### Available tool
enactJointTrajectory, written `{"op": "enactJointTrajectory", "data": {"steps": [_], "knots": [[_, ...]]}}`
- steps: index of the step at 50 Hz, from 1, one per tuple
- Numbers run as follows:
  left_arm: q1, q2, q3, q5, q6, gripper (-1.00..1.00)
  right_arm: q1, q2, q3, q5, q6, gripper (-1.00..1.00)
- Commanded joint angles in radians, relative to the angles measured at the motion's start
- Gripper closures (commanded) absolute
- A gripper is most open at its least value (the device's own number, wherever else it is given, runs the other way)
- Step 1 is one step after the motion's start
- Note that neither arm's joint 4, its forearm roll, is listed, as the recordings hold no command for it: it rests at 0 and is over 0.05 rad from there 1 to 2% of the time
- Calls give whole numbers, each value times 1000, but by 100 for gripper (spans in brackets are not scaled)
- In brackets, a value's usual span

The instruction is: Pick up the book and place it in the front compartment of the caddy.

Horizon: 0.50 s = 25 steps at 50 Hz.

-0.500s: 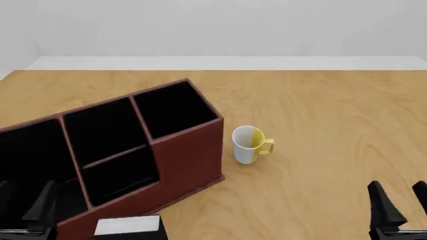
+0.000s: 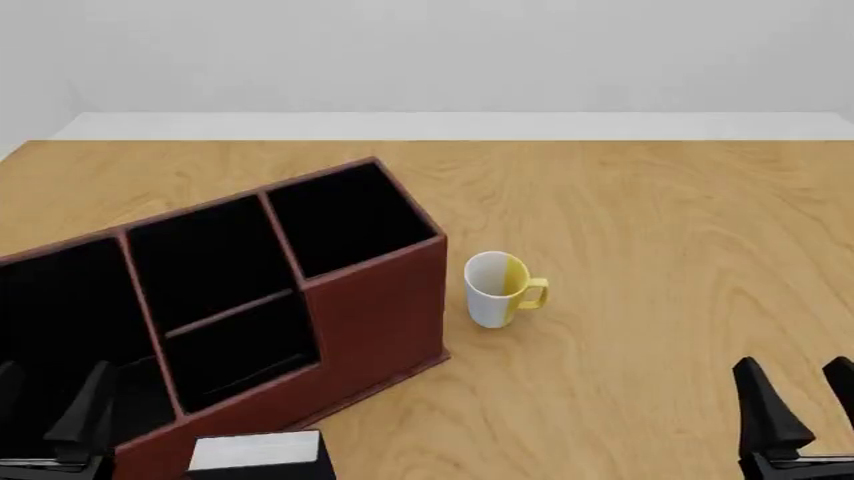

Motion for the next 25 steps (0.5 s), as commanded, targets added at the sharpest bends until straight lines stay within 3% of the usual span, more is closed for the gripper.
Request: {"op": "enactJointTrajectory", "data": {"steps": [1,12,19,25], "knots": [[0,0,0,0,0,-100,6,40,-37,1,17,-100],[0,0,0,0,0,-100,60,115,-139,22,15,-100],[0,0,0,0,0,-100,94,207,-281,54,31,-100],[0,0,0,0,0,-100,154,258,-421,112,-4,-100]]}}
